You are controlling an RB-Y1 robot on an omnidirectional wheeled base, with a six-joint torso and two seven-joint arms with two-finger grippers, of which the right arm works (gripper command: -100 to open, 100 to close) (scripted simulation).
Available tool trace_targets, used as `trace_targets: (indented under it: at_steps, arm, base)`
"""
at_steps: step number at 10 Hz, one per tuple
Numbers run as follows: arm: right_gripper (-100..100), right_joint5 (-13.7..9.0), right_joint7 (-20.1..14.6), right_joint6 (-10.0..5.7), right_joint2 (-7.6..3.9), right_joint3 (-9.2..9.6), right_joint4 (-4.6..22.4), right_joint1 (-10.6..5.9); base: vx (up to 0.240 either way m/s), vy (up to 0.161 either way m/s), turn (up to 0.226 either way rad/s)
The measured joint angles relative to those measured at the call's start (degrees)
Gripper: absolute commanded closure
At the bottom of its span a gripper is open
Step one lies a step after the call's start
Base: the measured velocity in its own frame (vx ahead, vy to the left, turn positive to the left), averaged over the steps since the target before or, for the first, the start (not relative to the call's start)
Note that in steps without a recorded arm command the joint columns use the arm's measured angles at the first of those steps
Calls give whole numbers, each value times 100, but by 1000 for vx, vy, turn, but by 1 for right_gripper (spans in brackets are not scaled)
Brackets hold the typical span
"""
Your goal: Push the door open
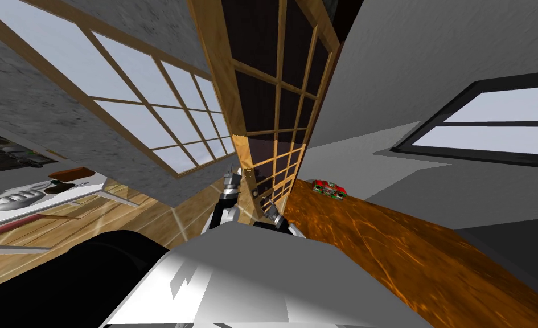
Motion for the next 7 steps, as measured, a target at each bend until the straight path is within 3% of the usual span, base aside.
trace_targets:
  at_steps: [1,2,7]
  arm:
    - [-100,-8,8,2,79,-11,28,-14]
    - [100,-9,12,-1,92,-12,33,-19]
    - [100,-8,8,2,79,-11,28,-14]
  base:
    - [57,75,-4]
    - [-4,-7,-1]
    - [-13,-17,1]
